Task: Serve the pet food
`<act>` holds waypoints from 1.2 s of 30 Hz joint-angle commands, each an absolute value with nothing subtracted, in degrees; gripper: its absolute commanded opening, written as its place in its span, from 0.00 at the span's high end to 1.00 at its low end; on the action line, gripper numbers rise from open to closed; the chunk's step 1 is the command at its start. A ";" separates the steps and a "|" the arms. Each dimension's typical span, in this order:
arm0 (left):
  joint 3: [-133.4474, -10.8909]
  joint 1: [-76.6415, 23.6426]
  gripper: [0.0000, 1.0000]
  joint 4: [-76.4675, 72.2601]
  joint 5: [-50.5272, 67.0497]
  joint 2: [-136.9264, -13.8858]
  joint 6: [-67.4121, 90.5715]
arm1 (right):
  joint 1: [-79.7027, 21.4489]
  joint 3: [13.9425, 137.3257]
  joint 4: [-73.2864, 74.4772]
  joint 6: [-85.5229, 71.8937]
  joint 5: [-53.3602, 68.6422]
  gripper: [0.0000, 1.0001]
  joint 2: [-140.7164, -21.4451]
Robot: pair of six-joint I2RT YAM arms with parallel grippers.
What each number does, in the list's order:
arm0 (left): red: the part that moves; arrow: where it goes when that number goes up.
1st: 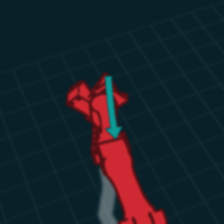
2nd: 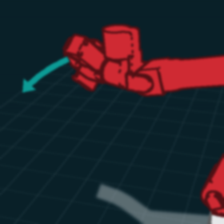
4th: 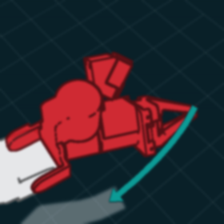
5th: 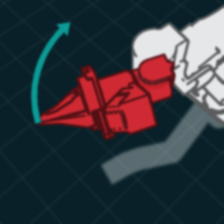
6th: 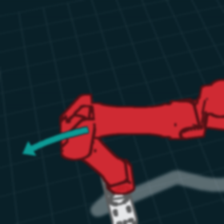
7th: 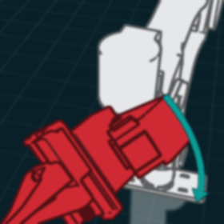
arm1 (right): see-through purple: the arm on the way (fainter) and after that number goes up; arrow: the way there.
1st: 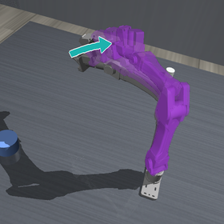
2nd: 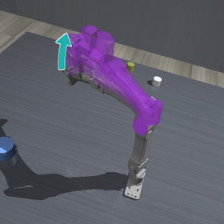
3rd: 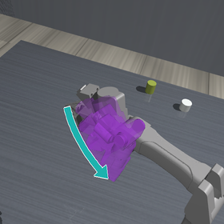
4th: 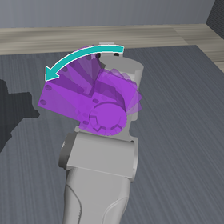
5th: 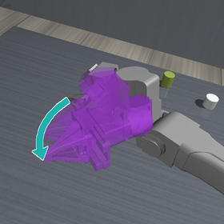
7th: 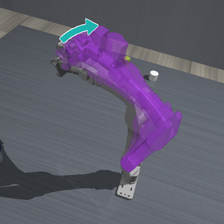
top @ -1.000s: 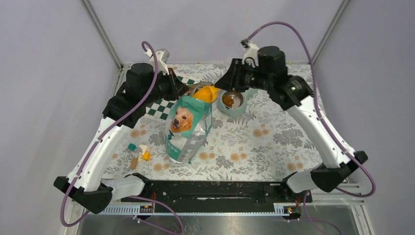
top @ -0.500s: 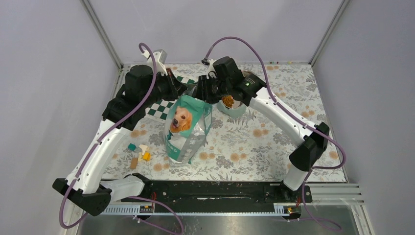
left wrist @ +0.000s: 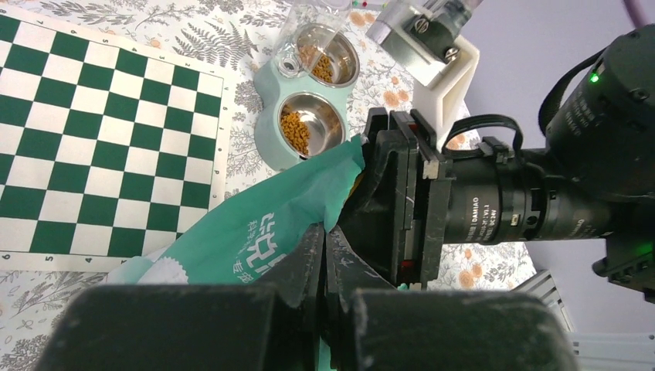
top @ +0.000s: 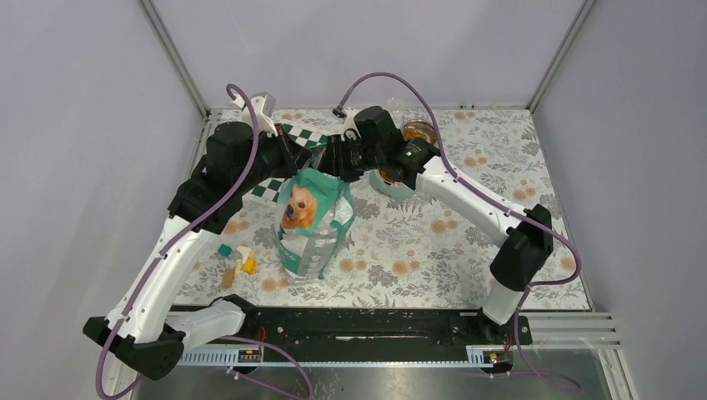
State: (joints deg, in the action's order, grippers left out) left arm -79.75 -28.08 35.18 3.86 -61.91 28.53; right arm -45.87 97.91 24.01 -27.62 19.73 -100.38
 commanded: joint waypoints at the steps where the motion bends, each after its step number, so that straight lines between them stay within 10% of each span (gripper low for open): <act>1: -77.77 -27.90 1.00 24.24 2.50 -59.44 30.50 | -47.88 92.27 21.37 -32.84 26.01 1.00 -103.12; 36: -78.82 -27.94 1.00 28.48 -0.94 -56.38 27.29 | -35.45 76.36 -2.20 -61.67 22.75 1.00 -75.19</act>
State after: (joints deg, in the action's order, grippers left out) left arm -75.61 -28.01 33.36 -0.01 -57.25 28.05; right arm -38.65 77.65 5.54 -58.35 23.07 -79.59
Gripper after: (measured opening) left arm 0.010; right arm 0.349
